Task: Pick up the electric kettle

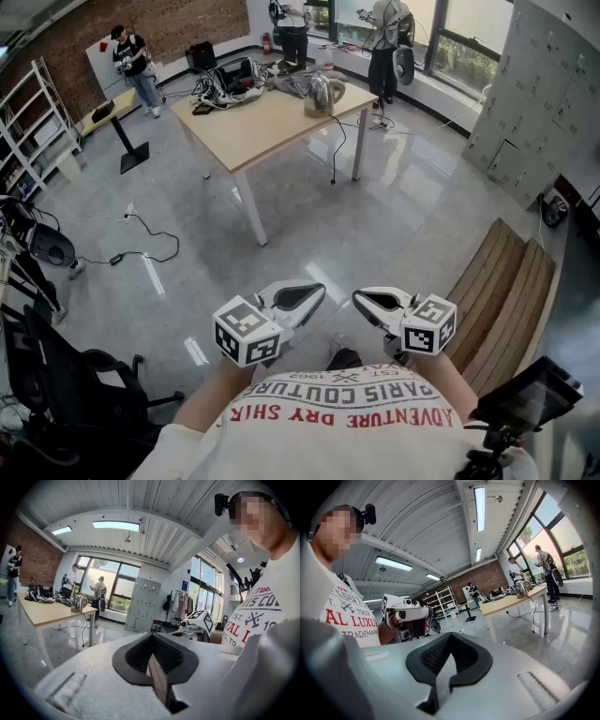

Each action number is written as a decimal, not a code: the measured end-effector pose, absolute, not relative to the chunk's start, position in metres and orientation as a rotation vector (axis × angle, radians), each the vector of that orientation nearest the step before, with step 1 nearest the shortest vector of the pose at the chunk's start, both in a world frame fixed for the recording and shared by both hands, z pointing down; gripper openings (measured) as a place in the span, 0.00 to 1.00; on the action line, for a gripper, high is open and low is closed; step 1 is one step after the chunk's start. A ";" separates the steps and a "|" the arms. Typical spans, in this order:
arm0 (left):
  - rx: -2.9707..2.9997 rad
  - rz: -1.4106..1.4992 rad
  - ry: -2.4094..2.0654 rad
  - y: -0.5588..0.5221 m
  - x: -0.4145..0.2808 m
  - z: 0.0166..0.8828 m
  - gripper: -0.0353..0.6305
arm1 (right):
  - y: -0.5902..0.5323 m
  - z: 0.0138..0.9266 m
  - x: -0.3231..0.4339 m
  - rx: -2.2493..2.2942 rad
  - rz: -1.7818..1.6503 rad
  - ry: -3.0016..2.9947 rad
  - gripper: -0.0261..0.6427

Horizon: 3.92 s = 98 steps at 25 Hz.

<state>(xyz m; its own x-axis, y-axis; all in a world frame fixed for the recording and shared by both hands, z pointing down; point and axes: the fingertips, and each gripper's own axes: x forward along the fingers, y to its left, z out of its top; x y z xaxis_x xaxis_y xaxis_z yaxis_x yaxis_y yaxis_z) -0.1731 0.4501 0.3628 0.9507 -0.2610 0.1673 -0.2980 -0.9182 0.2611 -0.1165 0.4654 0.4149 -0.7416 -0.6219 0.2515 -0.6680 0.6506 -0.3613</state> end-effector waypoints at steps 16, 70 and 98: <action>2.811 0.186 -0.439 0.459 -0.174 0.355 0.05 | 0.474 0.405 -0.118 1.069 0.675 -2.795 0.04; 2.651 0.289 -0.492 0.181 0.002 0.399 0.05 | 0.213 0.431 0.082 1.218 0.760 -2.737 0.04; 2.665 0.250 -0.465 0.051 0.069 0.403 0.05 | 0.078 0.426 0.138 1.211 0.693 -2.741 0.04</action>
